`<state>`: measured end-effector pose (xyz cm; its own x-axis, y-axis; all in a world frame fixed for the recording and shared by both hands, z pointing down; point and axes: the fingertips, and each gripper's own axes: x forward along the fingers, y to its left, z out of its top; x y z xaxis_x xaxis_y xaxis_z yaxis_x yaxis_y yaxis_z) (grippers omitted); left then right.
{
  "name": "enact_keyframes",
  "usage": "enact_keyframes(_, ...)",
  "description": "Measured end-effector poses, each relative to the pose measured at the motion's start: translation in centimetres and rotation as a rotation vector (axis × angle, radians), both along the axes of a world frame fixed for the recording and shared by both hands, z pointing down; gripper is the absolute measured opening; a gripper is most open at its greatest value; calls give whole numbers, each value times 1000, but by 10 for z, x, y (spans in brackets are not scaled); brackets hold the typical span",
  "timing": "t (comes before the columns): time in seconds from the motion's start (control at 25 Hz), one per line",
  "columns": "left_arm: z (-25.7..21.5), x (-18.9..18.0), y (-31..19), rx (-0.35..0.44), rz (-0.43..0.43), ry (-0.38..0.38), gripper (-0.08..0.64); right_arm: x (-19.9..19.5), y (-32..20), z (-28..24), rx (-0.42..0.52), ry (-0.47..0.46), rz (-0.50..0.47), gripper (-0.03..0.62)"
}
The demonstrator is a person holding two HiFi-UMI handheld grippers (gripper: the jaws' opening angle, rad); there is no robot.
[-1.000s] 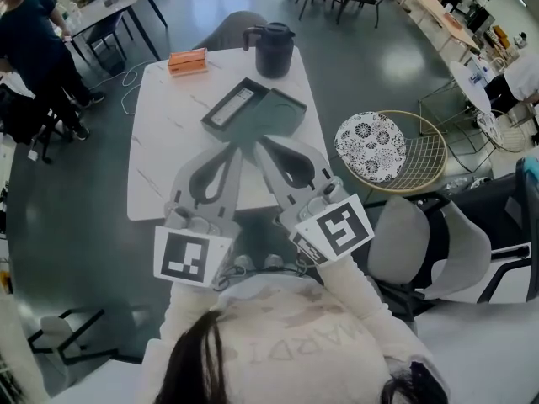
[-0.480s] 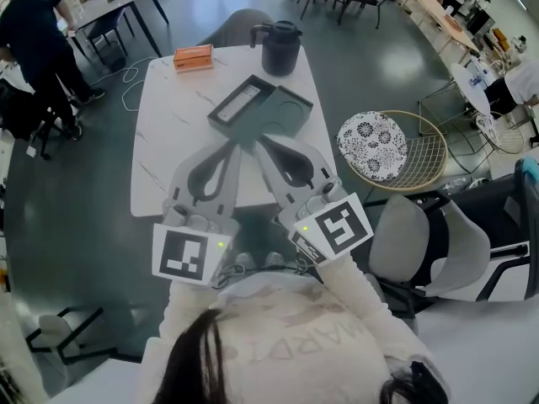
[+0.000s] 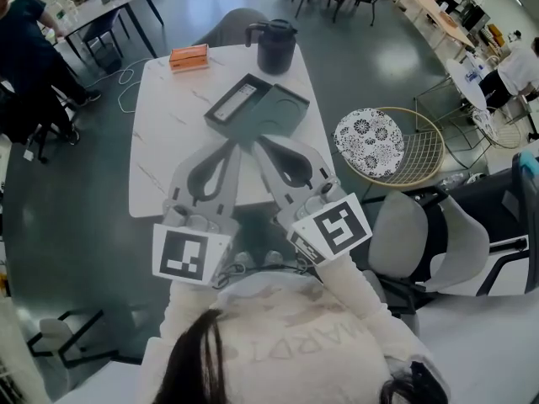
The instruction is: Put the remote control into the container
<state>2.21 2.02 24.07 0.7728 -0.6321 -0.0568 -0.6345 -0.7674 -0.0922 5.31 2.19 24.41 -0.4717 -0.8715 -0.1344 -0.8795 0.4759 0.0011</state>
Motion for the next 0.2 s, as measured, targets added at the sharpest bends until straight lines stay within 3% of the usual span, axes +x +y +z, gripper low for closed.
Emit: enact_keyframes(0.2,-1,-1,-1,-4,2,1,12,0,0,-1,-4,-1,6,17)
